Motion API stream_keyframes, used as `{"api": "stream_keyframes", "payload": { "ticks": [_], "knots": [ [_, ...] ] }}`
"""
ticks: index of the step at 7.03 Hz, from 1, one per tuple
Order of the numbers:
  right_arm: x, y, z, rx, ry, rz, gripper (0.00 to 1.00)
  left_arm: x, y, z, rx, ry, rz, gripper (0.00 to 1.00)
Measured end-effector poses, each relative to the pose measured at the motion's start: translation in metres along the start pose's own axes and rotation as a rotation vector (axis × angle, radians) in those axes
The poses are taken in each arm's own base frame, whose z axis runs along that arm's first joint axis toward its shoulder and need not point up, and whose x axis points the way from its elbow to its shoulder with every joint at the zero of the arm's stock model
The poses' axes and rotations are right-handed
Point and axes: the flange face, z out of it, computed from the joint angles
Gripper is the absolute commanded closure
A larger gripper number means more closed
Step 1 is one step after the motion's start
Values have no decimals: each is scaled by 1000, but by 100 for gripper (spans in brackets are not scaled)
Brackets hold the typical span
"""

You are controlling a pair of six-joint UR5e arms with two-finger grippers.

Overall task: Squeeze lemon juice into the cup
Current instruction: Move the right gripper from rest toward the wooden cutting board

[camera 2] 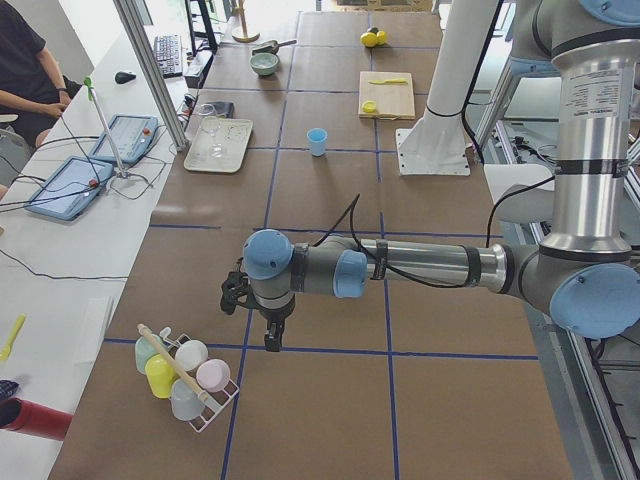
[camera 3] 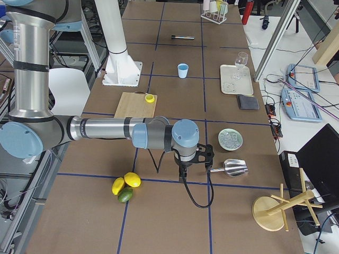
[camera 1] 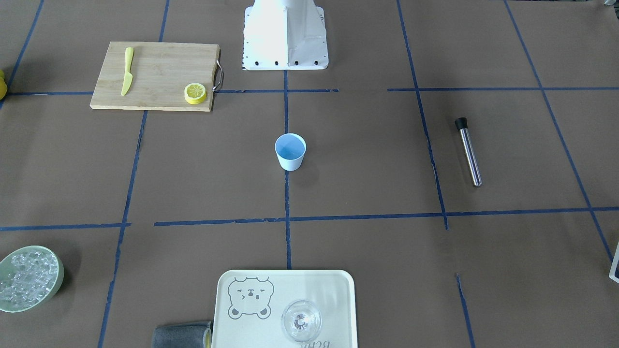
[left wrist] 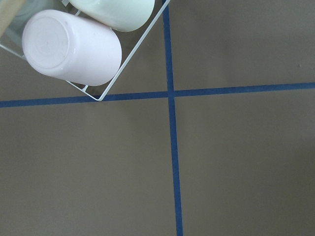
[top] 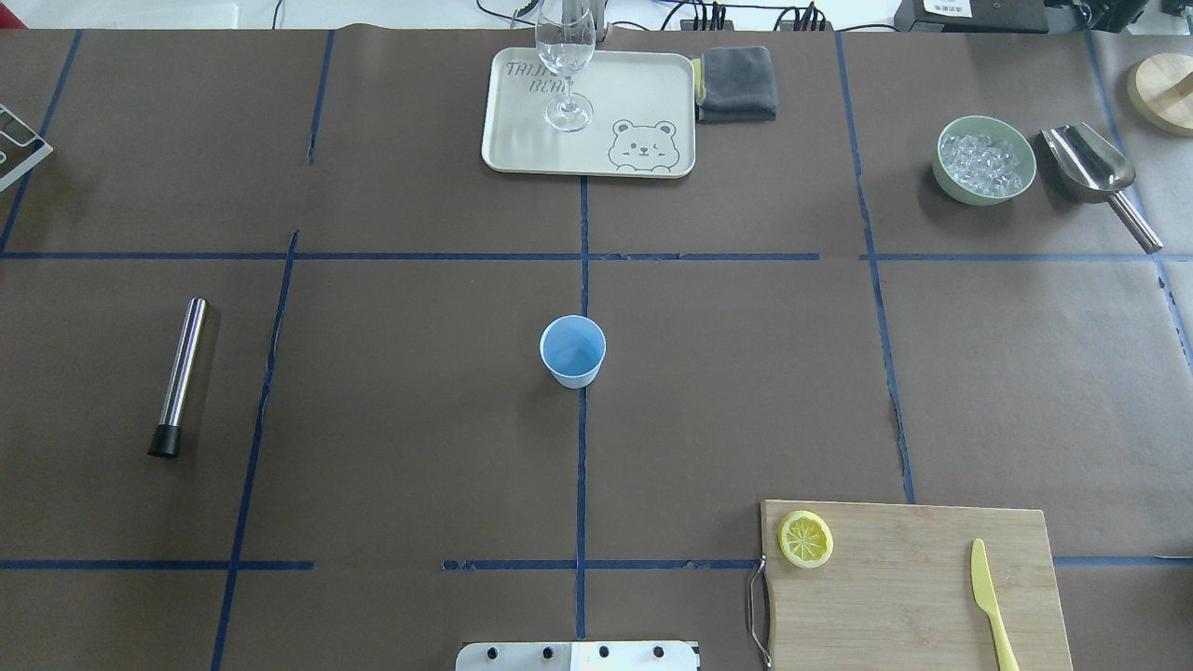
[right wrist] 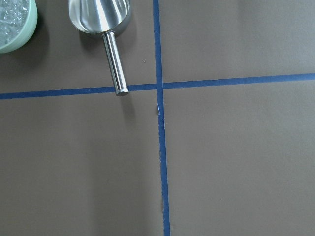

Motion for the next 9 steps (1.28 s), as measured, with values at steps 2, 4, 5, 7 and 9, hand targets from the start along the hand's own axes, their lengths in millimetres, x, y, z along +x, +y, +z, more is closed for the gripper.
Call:
{"api": "stream_keyframes", "payload": {
  "ticks": [2, 4, 5, 7, 9],
  "knots": [
    [0, 0, 0, 0, 0, -4, 0, 2, -1, -2, 4, 0, 2, 0],
    [-22, -9, -10, 18, -7, -38, 0, 5, -2, -5, 10, 1, 6, 0],
    [-58, -18, -20, 35, -3, -105, 0, 7, -3, -7, 15, 2, 11, 0],
    [-107, -25, -23, 43, -17, -182, 0, 14, -8, -13, 32, 4, 26, 0],
    [-171, -22, -4, 36, -35, -140, 0, 34, -13, -30, 68, -5, 73, 0]
  ]
}}
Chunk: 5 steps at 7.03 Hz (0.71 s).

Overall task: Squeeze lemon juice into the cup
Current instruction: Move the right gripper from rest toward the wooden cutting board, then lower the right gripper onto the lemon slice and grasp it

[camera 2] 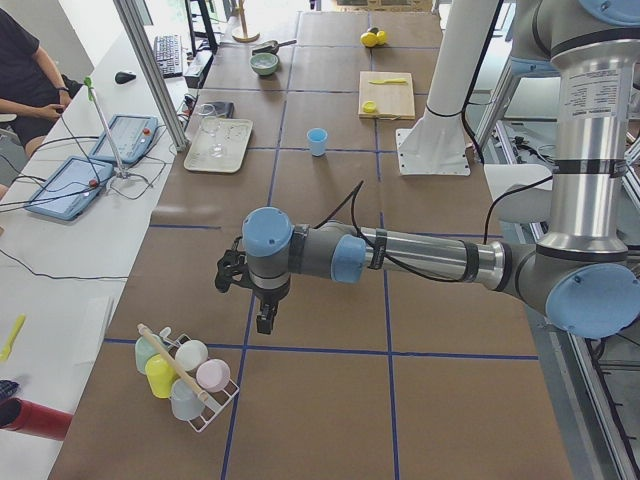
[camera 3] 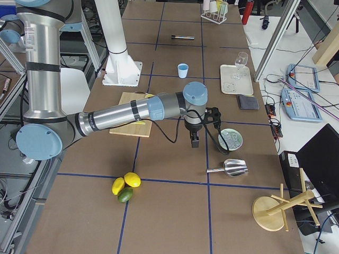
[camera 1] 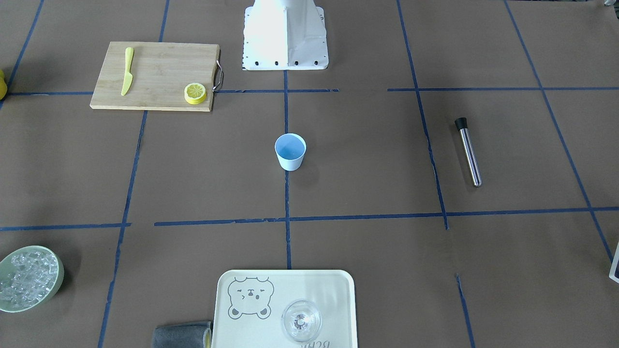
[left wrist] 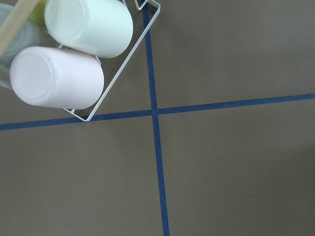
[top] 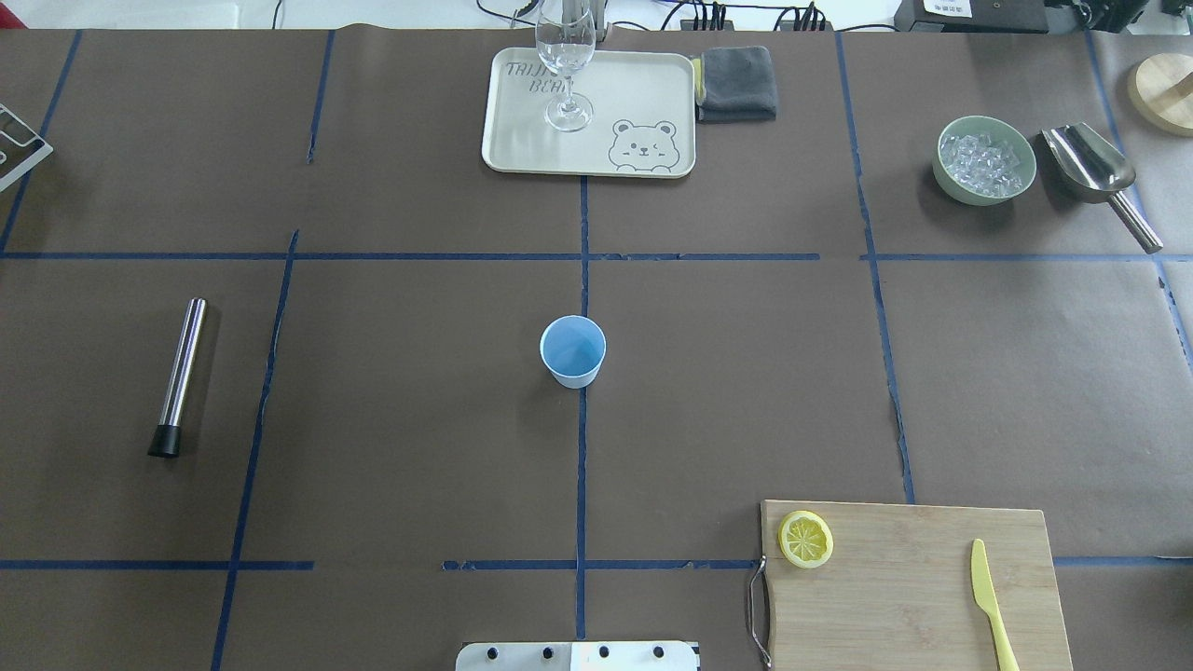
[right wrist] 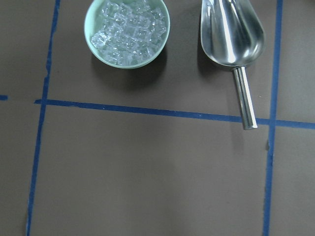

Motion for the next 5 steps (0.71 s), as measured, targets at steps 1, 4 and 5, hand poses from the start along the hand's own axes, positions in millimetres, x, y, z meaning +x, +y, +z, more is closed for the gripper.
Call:
{"api": "stream_keyframes", "payload": {
  "ticks": [1, 4, 5],
  "knots": [
    [-38, 1, 17, 19, -9, 43, 0, 16, -6, -4, 11, -9, 35, 0],
    [-150, 44, 67, 33, -42, 120, 0, 55, -31, -3, 19, -3, 62, 0],
    [-201, 75, 82, 30, -35, 135, 0, 67, -37, -2, 19, 2, 62, 0]
  ]
}}
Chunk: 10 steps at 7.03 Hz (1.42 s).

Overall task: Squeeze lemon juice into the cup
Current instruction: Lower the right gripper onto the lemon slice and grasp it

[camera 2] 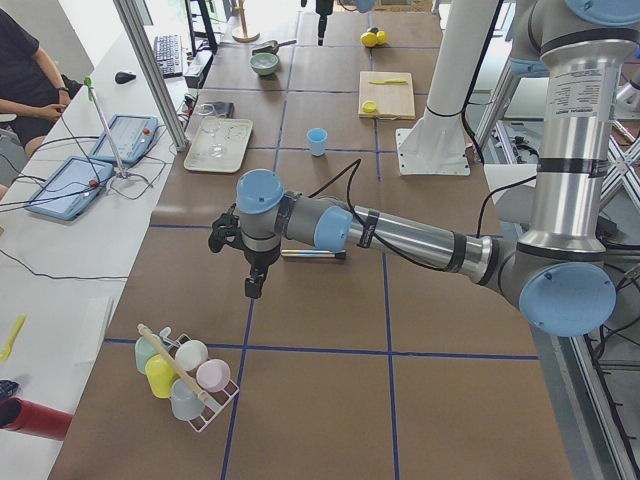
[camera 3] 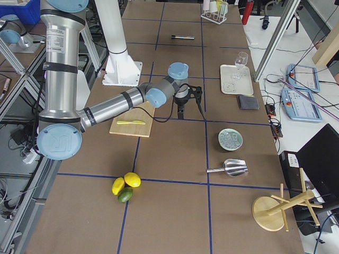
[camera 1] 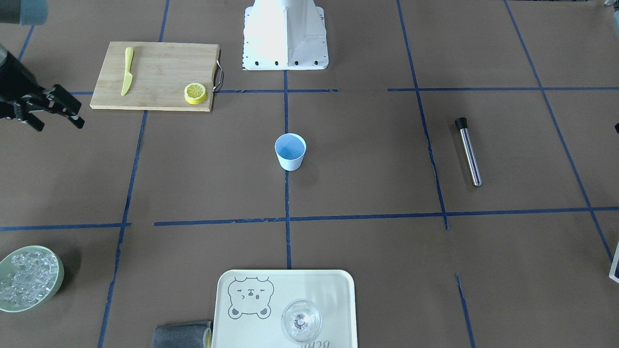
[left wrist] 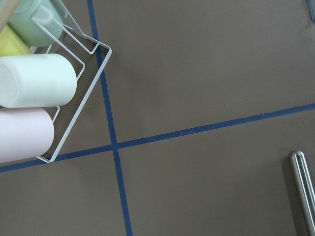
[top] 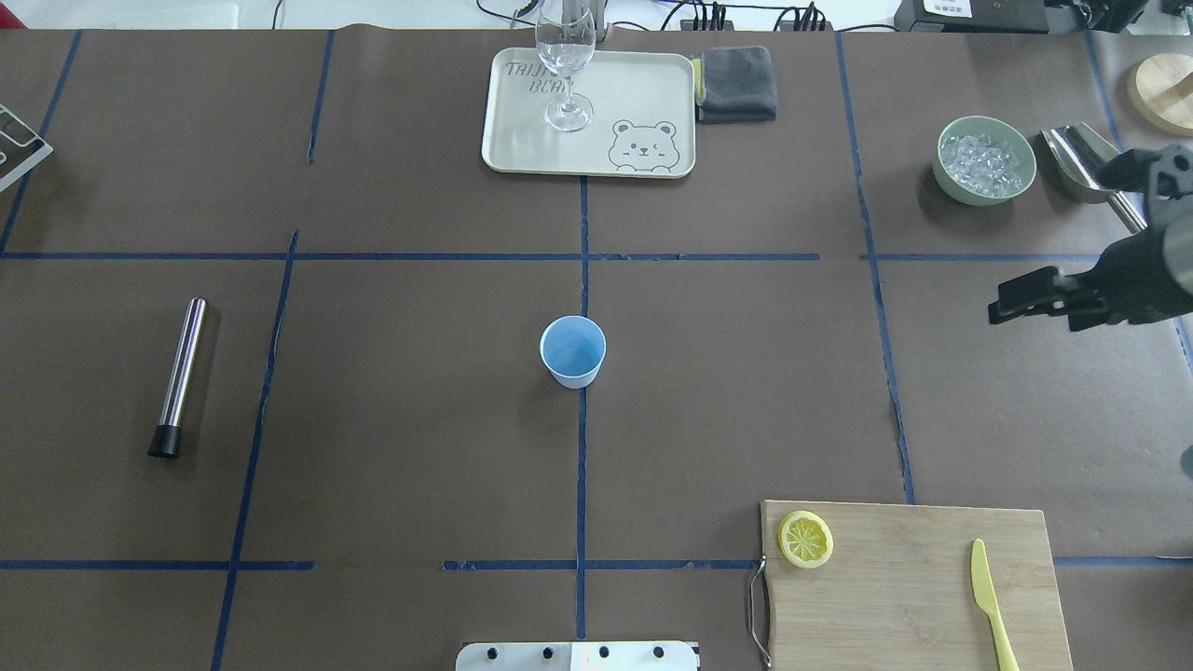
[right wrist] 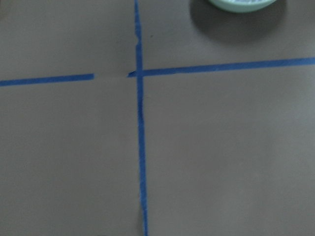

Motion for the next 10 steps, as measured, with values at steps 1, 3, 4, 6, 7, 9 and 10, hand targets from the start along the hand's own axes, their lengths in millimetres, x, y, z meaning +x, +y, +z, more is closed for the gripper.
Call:
{"api": "stream_keyframes", "payload": {
  "ticks": [1, 3, 4, 6, 7, 9, 10],
  "knots": [
    [-45, 42, 19, 5, 7, 18, 0, 9, -4, 1, 0, 4, 1, 0],
    [-108, 128, 60, 48, 8, 19, 0, 20, -10, -1, 7, 8, 6, 0],
    [-127, 165, 77, 71, 7, 6, 0, 22, -12, -2, 9, 9, 8, 0],
    [-149, 207, 105, 95, 5, -27, 0, 23, -14, -3, 12, 10, 11, 0],
    [-158, 214, 116, 102, 5, -35, 0, 24, -14, -3, 11, 12, 10, 0],
    [-163, 221, 133, 109, 17, -49, 0, 24, -15, -3, 11, 16, 10, 0],
    [-163, 222, 136, 108, 21, -52, 0, 24, -15, -3, 10, 17, 9, 0]
  ]
}}
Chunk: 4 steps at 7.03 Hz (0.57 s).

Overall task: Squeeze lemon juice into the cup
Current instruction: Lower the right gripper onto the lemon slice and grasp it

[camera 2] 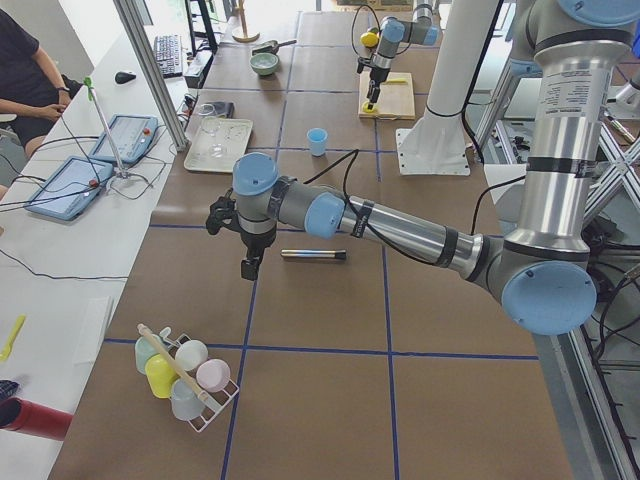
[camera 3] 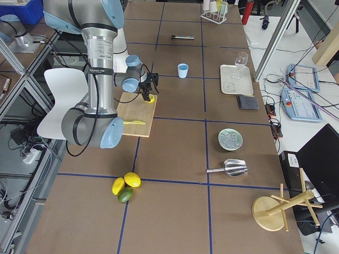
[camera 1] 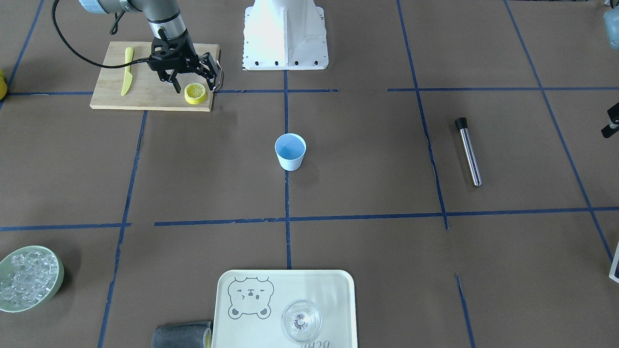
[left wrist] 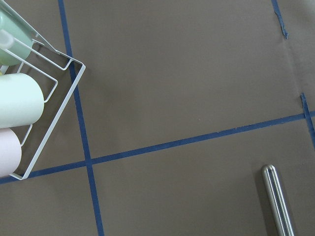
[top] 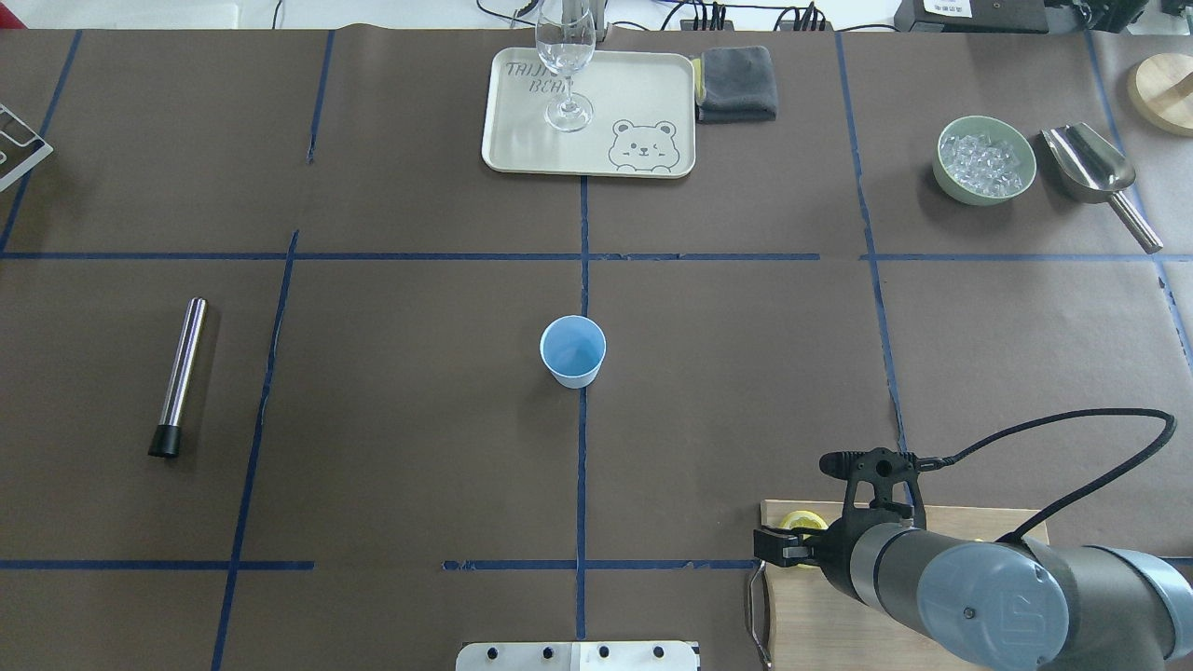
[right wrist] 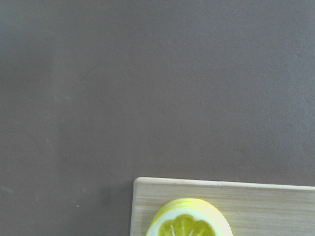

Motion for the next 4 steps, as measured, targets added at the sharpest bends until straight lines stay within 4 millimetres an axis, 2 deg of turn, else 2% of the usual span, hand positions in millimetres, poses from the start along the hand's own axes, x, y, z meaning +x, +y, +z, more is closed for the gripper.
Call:
{"api": "stream_keyframes", "payload": {
  "ticks": [4],
  "knots": [
    [1, 2, 4, -10, 12, -8, 0, -2, 1, 2, -5, 0, -4, 0]
  ]
}}
